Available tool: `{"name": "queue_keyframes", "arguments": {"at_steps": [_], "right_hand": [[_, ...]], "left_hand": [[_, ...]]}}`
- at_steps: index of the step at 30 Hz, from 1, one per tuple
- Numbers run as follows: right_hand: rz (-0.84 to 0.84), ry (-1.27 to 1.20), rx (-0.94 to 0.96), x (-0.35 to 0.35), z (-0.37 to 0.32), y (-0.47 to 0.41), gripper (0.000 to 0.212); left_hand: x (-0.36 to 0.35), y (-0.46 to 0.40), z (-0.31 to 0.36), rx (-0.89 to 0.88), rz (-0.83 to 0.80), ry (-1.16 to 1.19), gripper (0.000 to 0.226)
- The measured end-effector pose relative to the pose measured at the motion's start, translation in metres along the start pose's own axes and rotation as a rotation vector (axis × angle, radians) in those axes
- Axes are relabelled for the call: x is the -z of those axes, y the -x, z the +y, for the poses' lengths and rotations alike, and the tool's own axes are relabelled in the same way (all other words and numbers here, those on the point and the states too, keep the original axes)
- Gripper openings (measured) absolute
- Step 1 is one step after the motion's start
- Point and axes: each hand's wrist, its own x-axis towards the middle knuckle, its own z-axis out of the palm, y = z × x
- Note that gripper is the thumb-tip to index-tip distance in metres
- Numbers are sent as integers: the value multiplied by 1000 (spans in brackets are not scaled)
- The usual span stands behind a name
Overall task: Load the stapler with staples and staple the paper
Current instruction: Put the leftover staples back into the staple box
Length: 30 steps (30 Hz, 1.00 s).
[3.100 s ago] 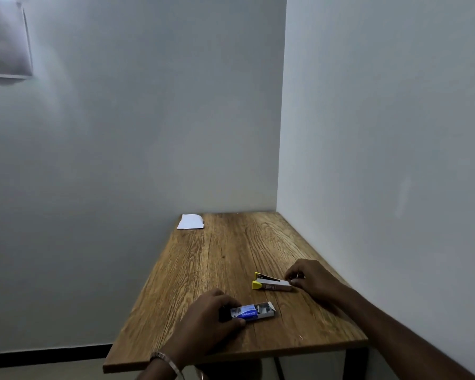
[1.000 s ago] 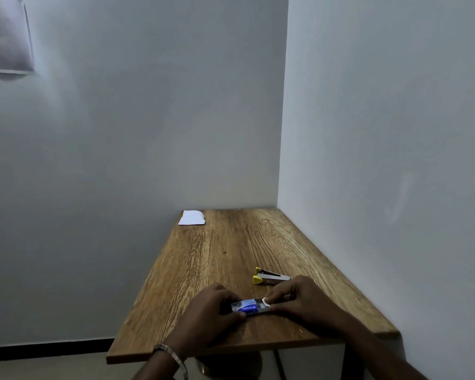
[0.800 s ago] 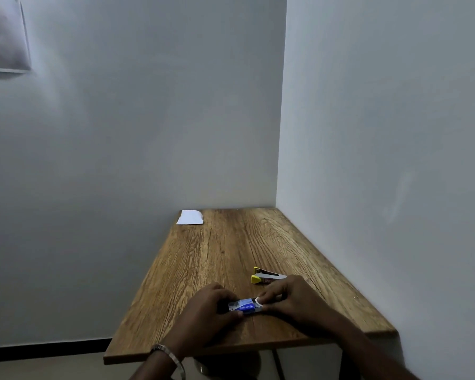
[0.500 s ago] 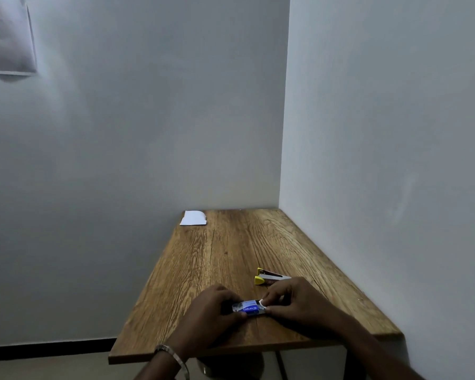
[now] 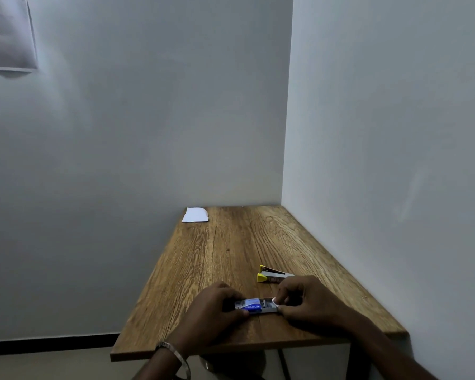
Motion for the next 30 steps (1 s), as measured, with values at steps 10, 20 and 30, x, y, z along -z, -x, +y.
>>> {"name": "queue_keyframes", "arguments": {"at_steps": [10, 20, 30], "right_hand": [[-23, 8, 28, -15, -14, -11, 9], [-49, -31, 7, -10, -16, -9, 18], [-59, 25, -17, 0, -10, -5, 27]], "left_hand": [[0, 0, 1, 3, 10, 4, 33], [0, 0, 0, -9, 11, 13, 34], [-1, -1, 0, -5, 6, 11, 34]]}}
